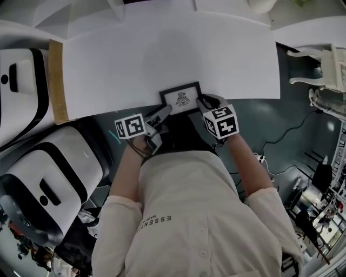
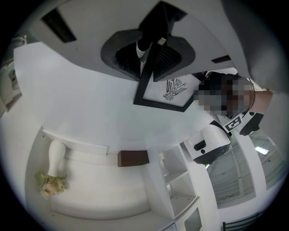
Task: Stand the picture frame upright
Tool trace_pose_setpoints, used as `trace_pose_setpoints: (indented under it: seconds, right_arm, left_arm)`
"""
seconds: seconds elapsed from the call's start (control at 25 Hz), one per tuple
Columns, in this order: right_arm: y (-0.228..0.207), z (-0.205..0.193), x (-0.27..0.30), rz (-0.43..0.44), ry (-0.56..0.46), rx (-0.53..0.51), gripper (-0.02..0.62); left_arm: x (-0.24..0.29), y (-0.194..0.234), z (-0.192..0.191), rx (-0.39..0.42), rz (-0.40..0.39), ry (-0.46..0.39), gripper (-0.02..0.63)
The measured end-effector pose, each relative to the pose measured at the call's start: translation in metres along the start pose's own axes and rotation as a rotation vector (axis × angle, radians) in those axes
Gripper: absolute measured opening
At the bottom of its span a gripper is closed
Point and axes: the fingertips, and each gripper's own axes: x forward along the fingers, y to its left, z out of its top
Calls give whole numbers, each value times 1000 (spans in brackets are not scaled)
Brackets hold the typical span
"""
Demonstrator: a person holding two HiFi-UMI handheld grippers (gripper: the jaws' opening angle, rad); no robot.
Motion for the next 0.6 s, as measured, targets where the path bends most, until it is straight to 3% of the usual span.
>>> trace_pose_setpoints:
  seconds: [0.24,0.32,0.44,0.6]
  right_arm:
    - [0,-1,-1,-1,0,-1,98]
    - [1,0,-1,-3,-1,-4,100]
    - [1,-1,-1,-6,-3,-7,100]
    - [-1,-2,-1,-13,-6,-5,98]
  left_arm:
    - [1,3,1,-78,-63,-13,150]
    - [1,3,1,-110,-85,-9,118]
    - [5,-9,0,-148,-159,-3,110]
    - [4,0,-2,-88,-101,25,75]
